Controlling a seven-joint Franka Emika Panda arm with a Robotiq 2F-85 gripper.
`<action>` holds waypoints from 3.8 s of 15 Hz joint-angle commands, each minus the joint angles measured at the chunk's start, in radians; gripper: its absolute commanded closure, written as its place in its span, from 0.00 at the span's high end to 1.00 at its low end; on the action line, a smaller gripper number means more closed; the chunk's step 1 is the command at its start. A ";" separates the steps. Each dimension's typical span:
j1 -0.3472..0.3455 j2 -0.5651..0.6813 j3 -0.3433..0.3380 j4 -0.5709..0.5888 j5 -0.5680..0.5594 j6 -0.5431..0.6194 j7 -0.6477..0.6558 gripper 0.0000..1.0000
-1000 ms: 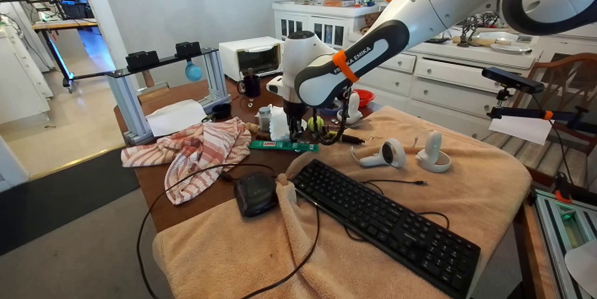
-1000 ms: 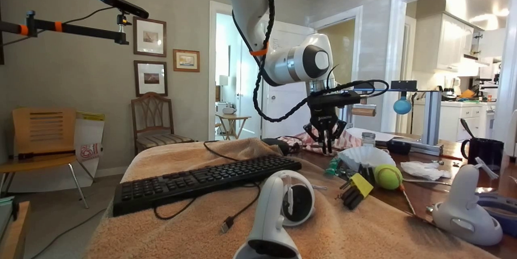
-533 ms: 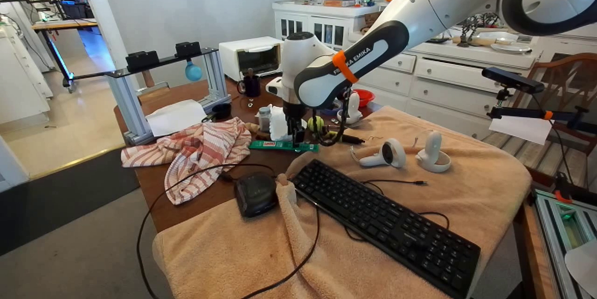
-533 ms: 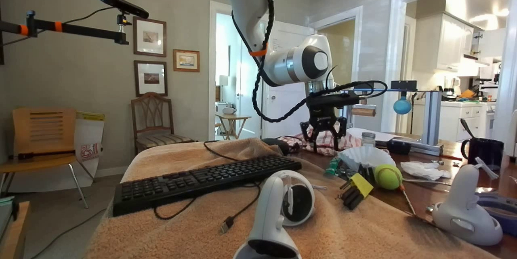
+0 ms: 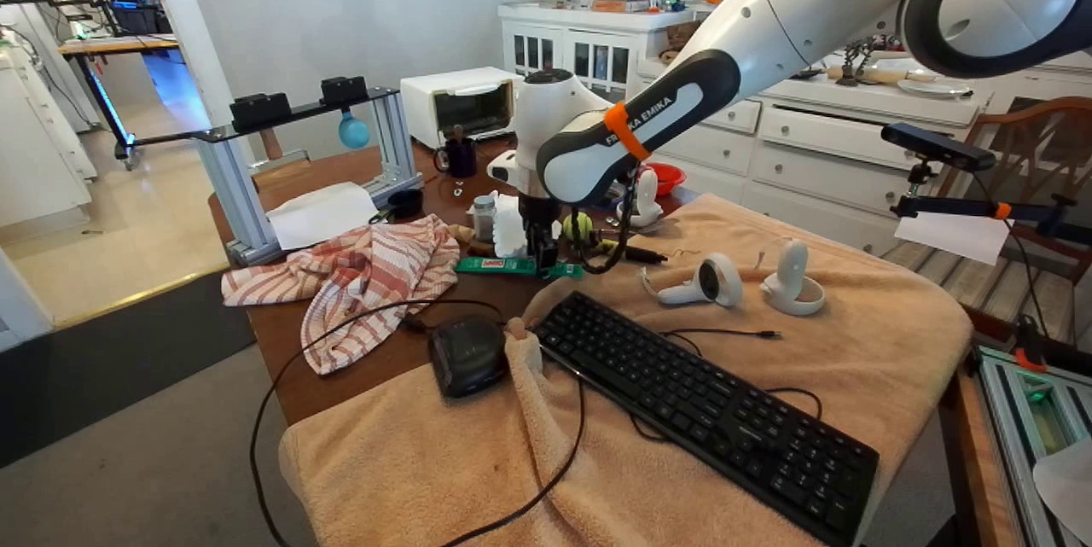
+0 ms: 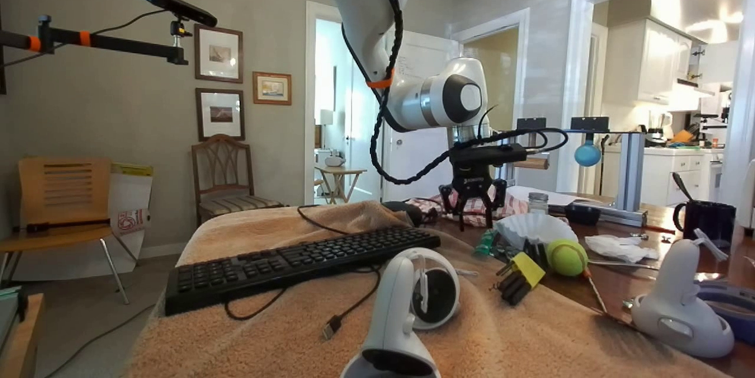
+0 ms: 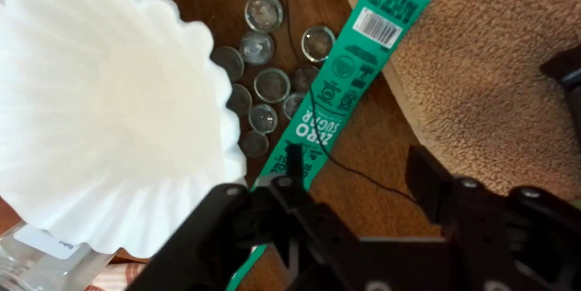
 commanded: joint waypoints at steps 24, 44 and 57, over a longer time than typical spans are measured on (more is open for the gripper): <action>0.128 -0.219 0.003 -0.135 -0.185 0.529 -0.192 0.00; -0.250 0.029 0.506 -0.096 0.112 0.470 -0.615 0.27; 0.042 -0.202 0.039 -0.149 0.091 0.099 -0.291 1.00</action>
